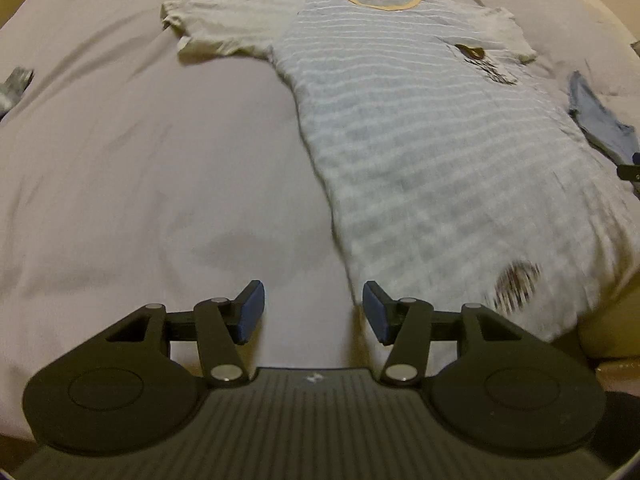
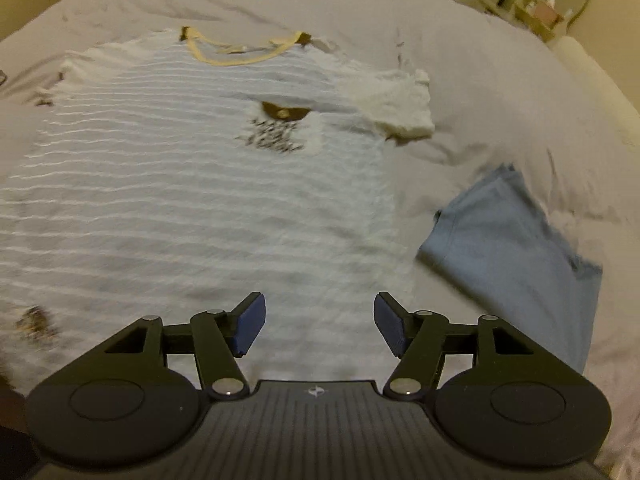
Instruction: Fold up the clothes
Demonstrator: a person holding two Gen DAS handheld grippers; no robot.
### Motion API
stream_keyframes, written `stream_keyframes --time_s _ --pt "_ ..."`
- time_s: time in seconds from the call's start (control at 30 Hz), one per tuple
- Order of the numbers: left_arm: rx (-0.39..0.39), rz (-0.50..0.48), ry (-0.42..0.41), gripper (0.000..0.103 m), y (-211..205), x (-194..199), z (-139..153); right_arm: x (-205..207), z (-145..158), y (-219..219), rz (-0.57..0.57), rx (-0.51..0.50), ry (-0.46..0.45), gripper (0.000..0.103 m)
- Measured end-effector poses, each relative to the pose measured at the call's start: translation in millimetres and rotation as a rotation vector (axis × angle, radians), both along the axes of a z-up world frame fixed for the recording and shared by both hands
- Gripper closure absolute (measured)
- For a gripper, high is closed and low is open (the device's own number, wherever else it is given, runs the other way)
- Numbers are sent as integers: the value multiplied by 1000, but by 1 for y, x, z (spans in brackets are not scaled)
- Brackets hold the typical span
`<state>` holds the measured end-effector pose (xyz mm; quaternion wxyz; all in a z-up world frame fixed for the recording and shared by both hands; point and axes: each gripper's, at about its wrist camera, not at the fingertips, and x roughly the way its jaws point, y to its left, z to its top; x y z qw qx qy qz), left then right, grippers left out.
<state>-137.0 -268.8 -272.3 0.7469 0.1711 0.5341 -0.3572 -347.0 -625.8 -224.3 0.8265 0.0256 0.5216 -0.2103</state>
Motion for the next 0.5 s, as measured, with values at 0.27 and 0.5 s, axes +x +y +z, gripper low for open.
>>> stream_keyframes --time_s 0.27,0.5 --pt "-21 -29 39 54 23 -44 2 -32 -11 54 154 22 56 35" --pt "9 2 52 54 0 -62 -8 -79 -15 17 120 36 115 34"
